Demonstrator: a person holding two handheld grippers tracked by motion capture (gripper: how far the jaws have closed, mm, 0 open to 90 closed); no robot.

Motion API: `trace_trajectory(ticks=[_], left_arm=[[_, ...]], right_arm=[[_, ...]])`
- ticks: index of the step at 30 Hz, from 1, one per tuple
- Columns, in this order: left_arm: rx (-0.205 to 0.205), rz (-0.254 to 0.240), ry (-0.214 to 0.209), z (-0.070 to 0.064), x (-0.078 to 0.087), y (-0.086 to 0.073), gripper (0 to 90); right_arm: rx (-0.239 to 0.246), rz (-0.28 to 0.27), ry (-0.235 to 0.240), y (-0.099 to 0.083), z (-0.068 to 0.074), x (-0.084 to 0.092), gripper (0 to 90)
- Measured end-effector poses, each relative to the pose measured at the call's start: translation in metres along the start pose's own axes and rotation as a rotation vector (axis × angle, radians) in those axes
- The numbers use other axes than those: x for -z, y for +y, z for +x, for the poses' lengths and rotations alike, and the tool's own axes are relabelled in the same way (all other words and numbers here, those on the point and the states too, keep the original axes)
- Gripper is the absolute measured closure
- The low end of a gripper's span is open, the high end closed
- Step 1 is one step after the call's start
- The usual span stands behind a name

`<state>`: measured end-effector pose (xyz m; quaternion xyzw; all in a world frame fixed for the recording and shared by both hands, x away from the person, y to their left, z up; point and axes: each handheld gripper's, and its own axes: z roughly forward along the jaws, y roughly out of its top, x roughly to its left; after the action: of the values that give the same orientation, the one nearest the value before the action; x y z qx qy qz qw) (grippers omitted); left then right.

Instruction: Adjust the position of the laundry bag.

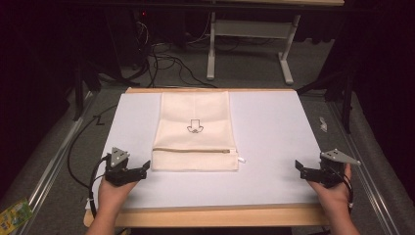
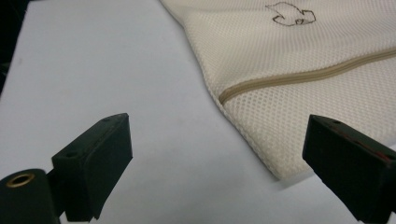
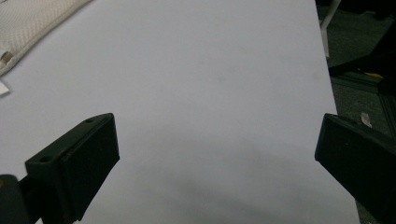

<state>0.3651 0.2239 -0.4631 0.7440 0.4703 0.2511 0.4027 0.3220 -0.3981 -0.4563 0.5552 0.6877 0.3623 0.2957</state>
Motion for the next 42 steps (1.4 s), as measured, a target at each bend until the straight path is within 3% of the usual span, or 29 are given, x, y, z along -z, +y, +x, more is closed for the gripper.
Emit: trace_trajectory(ticks=[2,5,7,11,13,14,16,20,23,27,28,30,35,38,42], left_arm=[[-0.006,-0.02,0.007,-0.003,0.003,0.002,9.5],[0.012,-0.053,-0.027,-0.006,0.008,0.004,12.5],[0.015,-0.051,-0.033,-0.008,0.009,0.006,13.0],[0.04,-0.061,-0.011,-0.008,0.012,0.007,12.9],[0.053,-0.075,-0.013,-0.007,0.012,0.008,11.9],[0.052,-0.076,-0.012,-0.008,0.012,0.008,11.7],[0.058,-0.068,-0.019,-0.008,0.012,0.009,11.8],[0.039,-0.069,-0.029,-0.01,0.012,0.012,15.1],[0.017,-0.048,-0.055,-0.014,0.01,0.013,15.9],[-0.032,-0.029,-0.047,-0.019,0.009,0.012,18.0],[-0.034,-0.032,-0.049,-0.019,0.01,0.012,21.5],[-0.041,-0.042,-0.046,-0.019,0.011,0.011,22.2],[-0.032,-0.071,-0.052,-0.017,0.015,0.01,23.7],[-0.028,-0.087,-0.038,-0.015,0.016,0.01,24.1],[-0.022,-0.092,-0.023,-0.012,0.015,0.009,22.6]], right_arm=[[-0.004,-0.009,0.004,0.0,0.0,0.001,0.1],[-0.002,-0.016,0.032,0.001,0.004,0.005,3.1],[0.0,-0.038,0.041,0.002,0.01,0.01,4.9],[0.017,-0.066,0.056,0.006,0.02,0.014,9.0],[0.044,-0.071,0.09,0.009,0.031,0.013,13.0],[0.06,-0.059,0.132,0.011,0.046,0.009,15.1],[0.067,-0.054,0.156,0.012,0.053,0.007,15.1],[0.092,-0.039,0.262,0.022,0.088,0.0,18.6],[0.11,0.002,0.309,0.035,0.115,-0.014,35.5],[0.128,0.026,0.291,0.05,0.142,-0.043,39.9],[0.122,0.056,0.268,0.057,0.152,-0.067,40.6],[0.126,0.066,0.257,0.058,0.155,-0.075,40.6],[0.121,0.123,0.234,0.07,0.17,-0.118,44.9],[0.104,0.147,0.237,0.073,0.175,-0.129,48.0],[0.105,0.187,0.21,0.07,0.184,-0.139,65.2]])
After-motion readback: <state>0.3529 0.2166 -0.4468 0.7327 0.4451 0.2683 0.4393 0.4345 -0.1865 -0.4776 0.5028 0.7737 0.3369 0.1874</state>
